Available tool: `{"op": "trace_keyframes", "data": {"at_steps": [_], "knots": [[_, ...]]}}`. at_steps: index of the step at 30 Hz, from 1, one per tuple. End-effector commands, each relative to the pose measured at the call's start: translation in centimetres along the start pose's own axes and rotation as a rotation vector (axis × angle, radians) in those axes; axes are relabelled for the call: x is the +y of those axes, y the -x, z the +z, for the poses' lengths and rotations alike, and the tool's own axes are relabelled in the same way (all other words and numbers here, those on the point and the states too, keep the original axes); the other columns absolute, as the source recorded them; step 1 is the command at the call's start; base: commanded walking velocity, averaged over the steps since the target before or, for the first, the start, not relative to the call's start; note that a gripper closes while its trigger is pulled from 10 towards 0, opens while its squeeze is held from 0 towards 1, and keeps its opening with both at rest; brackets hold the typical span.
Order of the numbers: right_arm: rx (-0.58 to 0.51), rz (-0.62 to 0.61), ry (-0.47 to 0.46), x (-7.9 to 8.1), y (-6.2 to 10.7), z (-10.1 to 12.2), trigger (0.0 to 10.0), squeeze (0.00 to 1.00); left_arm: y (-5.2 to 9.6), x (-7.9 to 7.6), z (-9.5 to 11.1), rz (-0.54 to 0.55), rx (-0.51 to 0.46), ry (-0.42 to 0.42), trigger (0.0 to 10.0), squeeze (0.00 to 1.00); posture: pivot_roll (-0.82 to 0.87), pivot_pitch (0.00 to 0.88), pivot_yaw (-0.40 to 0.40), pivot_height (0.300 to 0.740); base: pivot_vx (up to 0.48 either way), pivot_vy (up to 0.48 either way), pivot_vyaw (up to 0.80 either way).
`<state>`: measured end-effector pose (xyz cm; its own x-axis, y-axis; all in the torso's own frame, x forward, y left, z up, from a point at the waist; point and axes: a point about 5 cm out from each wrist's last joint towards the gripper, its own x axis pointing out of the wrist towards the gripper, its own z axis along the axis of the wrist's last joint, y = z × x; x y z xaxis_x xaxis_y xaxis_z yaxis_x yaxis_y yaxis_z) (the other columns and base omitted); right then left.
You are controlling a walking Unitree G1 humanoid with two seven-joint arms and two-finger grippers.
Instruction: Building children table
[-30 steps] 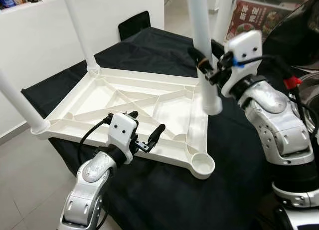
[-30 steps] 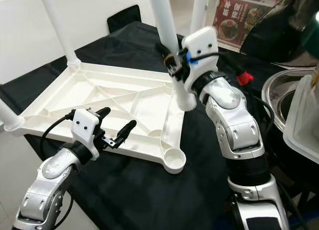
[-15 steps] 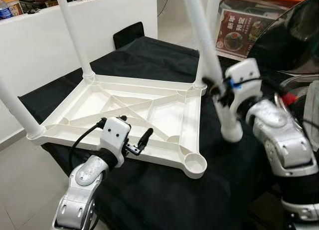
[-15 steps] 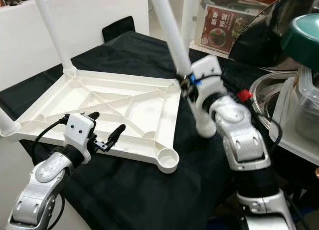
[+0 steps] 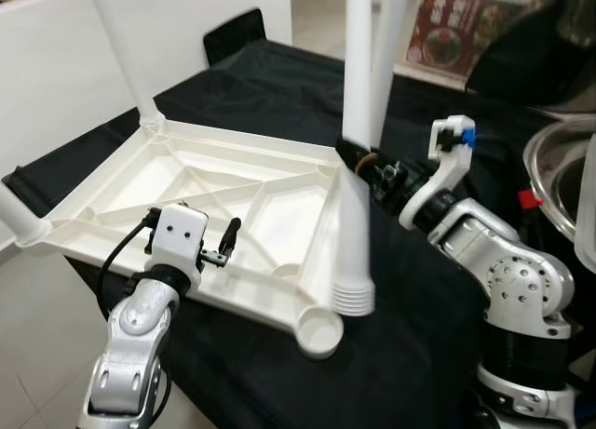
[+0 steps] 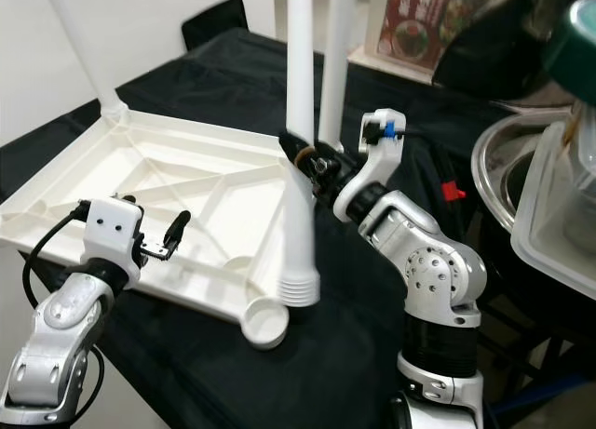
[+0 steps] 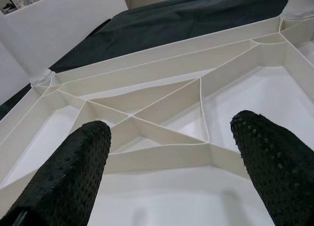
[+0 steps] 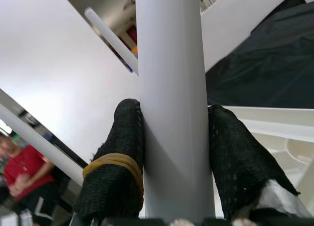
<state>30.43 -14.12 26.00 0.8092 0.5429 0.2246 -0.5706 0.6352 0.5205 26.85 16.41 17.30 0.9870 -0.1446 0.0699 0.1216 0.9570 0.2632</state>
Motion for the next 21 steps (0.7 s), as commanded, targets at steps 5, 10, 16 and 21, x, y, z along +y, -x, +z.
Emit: {"op": "trace_keyframes", "data": {"at_steps": [5, 10, 16, 21], "knots": [[-0.061, 0.026, -0.101, 0.7, 0.2, 0.6, 10.0, 0.0, -0.1, -0.5, -0.4, -0.003, 0.027, -0.003, 10.0, 0.0, -0.06, 0.149, 0.026, 0.74, 0.0, 0.0, 0.0], [-0.055, 0.029, -0.132, 1.1, 0.3, 0.4, 10.0, 0.0, -0.1, -0.6, -0.3, -0.005, 0.025, -0.001, 10.0, 0.0, -0.06, 0.146, 0.03, 0.74, 0.0, 0.0, 0.0], [-0.127, -0.106, 0.184, 0.3, 0.7, 2.4, 10.0, 0.0, -0.4, -1.2, 0.2, -0.053, -0.004, 0.036, 10.0, 0.0, -0.06, 0.142, 0.031, 0.74, 0.0, 0.0, 0.0], [-0.123, -0.098, 0.39, 0.7, 0.8, 3.9, 10.0, 0.0, 0.3, -3.5, 1.1, -0.253, -0.047, 0.145, 10.0, 0.0, -0.07, 0.14, 0.03, 0.74, 0.0, 0.0, 0.0]]}}
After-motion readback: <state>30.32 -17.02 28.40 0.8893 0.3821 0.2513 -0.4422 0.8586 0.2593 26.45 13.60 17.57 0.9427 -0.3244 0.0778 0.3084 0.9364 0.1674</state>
